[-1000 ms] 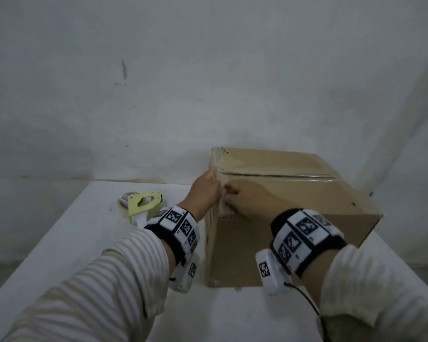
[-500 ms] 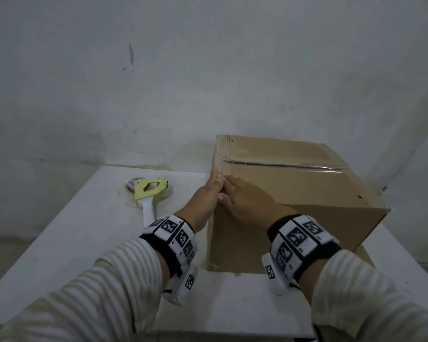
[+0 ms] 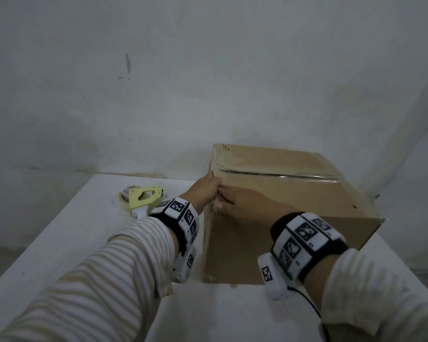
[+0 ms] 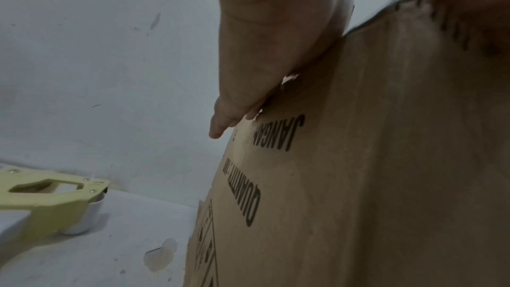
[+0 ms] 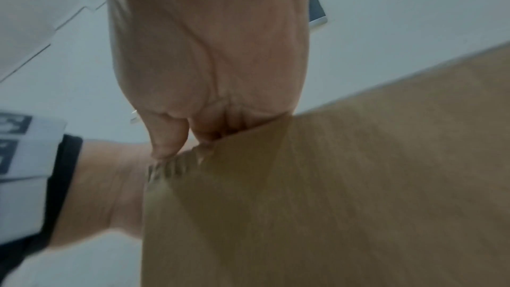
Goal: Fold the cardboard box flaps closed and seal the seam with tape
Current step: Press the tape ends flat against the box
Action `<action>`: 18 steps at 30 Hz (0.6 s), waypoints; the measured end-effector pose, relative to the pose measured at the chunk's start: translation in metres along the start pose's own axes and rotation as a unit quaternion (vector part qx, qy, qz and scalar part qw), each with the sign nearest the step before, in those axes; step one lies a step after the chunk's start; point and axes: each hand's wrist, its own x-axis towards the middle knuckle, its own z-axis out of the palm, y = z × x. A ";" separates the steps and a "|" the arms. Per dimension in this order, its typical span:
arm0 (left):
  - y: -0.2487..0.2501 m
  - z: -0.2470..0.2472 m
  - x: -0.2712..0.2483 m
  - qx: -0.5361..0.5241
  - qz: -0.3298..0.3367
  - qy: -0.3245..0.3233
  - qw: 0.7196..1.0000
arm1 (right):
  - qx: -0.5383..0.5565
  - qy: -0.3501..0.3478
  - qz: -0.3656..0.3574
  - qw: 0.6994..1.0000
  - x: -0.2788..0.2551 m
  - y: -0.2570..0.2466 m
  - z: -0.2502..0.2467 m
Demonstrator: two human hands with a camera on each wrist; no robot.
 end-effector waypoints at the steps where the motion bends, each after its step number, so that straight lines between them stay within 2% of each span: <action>1: 0.001 0.000 0.003 0.006 0.005 -0.006 1.000 | 0.000 -0.010 0.013 1.000 -0.001 0.000 -0.009; 4: 0.008 -0.004 0.011 0.021 0.026 -0.022 0.999 | -0.039 -0.022 0.039 0.998 0.004 -0.002 -0.041; 7: 0.016 -0.008 0.027 0.067 0.034 -0.026 0.997 | -0.086 0.008 0.057 0.995 0.017 -0.005 -0.074; 10: 0.019 -0.014 0.049 0.106 0.016 -0.024 0.994 | -0.136 0.000 0.067 0.988 0.040 -0.004 -0.096; 18: 0.021 -0.024 0.120 0.100 0.003 -0.022 0.995 | -0.232 -0.111 0.082 0.963 0.092 0.022 -0.085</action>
